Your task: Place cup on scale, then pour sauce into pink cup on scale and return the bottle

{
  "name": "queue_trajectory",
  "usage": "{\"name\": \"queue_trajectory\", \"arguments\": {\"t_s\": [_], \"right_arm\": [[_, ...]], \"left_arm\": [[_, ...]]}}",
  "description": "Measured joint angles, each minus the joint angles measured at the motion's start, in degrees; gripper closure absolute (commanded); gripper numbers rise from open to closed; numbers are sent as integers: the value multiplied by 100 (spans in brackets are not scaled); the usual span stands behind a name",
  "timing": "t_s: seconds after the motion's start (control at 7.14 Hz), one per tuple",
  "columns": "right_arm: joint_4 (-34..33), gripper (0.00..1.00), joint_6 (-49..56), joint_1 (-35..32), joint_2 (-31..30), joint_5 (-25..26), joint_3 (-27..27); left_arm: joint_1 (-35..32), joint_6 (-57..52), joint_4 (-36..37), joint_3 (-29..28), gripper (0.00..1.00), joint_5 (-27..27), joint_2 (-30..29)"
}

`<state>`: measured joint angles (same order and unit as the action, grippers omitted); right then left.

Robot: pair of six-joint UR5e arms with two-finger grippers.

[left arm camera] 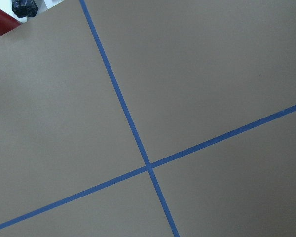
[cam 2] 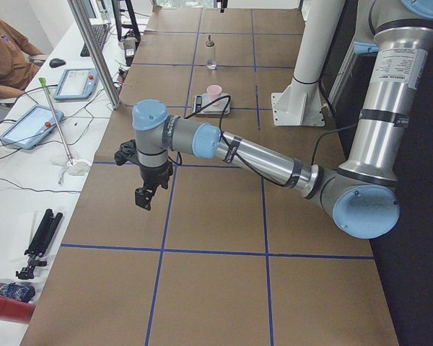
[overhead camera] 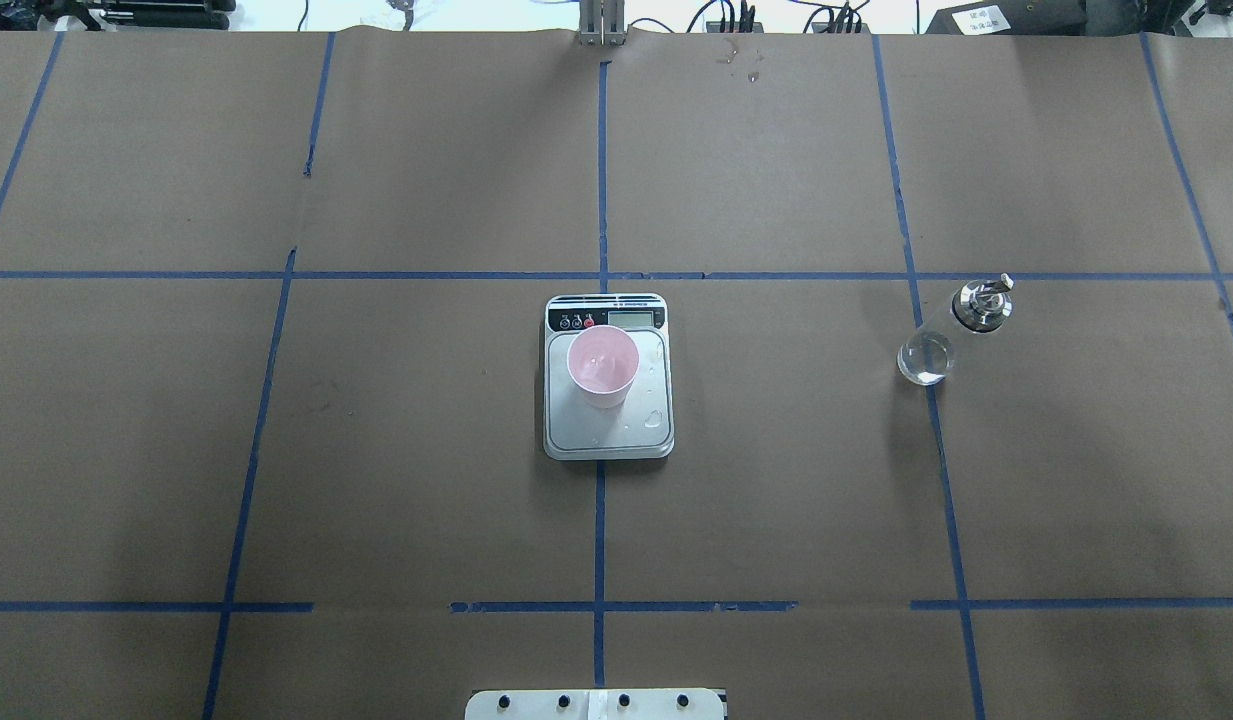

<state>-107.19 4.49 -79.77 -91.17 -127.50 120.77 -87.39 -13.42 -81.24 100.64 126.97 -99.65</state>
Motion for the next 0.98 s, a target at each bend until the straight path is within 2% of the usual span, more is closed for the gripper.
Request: {"name": "queue_trajectory", "arguments": {"t_s": [0.28,0.42,0.7,0.98], "right_arm": [[7,0,1528,-943,-83,-663,-1073],[9,0,1832,-1145,-218,-742,-1316],[59,0,1890,-1249,-436,-606,-1614],[817,0,1821,-1258,-439,-543,-2285]], "left_arm": [[-5,-18,21,-51,0,10,60],[-6,-36,49,-93,0,18,140],[-21,-68,42,-187,0,47,554],[-102,-214,-57,-308,0,68,987]]}}
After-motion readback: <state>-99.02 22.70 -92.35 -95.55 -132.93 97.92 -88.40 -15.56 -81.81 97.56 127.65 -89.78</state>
